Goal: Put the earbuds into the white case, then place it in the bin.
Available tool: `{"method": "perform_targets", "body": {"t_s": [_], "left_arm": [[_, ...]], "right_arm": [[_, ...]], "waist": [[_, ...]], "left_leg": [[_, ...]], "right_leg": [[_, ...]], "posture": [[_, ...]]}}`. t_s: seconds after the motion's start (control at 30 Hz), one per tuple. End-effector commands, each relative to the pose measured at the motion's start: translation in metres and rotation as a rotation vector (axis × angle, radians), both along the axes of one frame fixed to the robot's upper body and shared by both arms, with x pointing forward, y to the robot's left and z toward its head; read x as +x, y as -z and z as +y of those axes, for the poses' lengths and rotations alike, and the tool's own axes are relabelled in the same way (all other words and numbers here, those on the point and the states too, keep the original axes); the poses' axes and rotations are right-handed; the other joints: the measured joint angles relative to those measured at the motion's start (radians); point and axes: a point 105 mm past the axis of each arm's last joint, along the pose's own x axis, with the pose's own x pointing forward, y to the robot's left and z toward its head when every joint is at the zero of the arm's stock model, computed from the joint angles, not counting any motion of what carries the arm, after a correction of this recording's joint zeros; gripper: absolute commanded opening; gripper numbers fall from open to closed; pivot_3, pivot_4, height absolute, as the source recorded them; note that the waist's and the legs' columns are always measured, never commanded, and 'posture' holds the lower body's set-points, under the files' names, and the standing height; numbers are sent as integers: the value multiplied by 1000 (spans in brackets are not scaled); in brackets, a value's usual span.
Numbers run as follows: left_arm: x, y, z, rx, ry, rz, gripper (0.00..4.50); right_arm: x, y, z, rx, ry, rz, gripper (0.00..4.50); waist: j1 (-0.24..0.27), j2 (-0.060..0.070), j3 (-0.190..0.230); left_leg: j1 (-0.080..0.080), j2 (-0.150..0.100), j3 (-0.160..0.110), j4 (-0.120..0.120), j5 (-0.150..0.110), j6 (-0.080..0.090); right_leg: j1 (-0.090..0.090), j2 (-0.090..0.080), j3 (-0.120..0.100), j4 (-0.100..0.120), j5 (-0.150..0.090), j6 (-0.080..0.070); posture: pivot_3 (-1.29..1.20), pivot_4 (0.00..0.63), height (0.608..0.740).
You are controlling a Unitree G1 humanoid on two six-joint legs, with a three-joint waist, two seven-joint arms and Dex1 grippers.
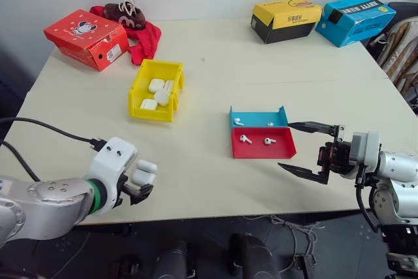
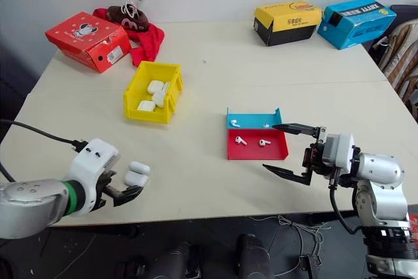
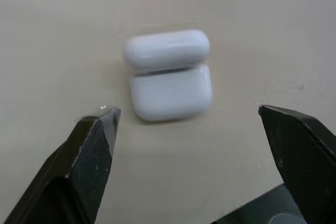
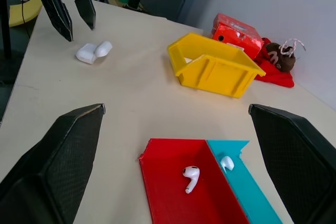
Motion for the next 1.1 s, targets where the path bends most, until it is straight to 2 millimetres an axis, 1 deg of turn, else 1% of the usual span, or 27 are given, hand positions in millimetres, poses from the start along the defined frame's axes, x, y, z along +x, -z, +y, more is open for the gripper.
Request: {"method": "perform_targets", "body": {"t_s": [0.03, 0.17, 0.3, 0.43, 0.6, 0.7, 0.9, 1.1], "left_arm": [[4, 6, -3, 1, -70, 12, 4475], [14, 10, -4, 42, -103, -8, 4475], [22, 8, -5, 67, -126, -43, 4475], [22, 11, -11, 69, -123, -43, 4475], [25, 24, -7, 83, -168, -41, 4475], [26, 31, -12, 62, -181, -41, 4475], [32, 39, -15, 52, -204, -52, 4475], [35, 42, -17, 65, -187, -59, 4475]], "right_arm": [[-3, -11, -1, -1, 0, -45, 4500], [-2, -15, 0, 4, 6, -59, 4500], [-2, -16, -1, 0, 17, -55, 4500], [-4, -19, -1, -8, 26, -45, 4500], [-6, -22, -5, -12, 33, -41, 4500], [-7, -23, -8, -22, 39, -37, 4500], [-10, -25, -13, -36, 47, -31, 4500], [-9, -22, -16, -32, 53, -29, 4500]], "waist": [[0, 0, 0], [2, 0, 0], [4, 0, 0], [11, 0, 0], [23, 0, 0], [29, 0, 0], [48, 0, 0], [50, 1, -1]], "left_leg": [[0, 0, 0, 0, 0, 0], [0, 0, 0, 1, 1, 1], [-1, 0, 0, 1, 3, 4], [-1, 0, 0, 1, 4, 5], [0, 0, 0, 2, 4, 5], [-1, 0, 0, 2, 4, 5], [1, -1, 0, 2, 4, 2], [0, -2, -3, 2, 5, 2]], "right_leg": [[0, 0, 0, 0, 0, 0], [1, 3, 0, 0, 0, 0], [1, 5, 1, -1, 0, 0], [1, 5, 1, -1, 0, 0], [1, 6, 2, 0, 0, 0], [1, 6, 2, -1, 0, 0], [3, 6, 6, -2, 1, 2], [4, 6, 9, -2, 1, 3]], "posture": [[0, 150, 740], [0, 150, 740], [0, 150, 740], [0, 150, 740], [0, 150, 740], [0, 150, 740], [0, 150, 740], [0, 150, 740]]}}
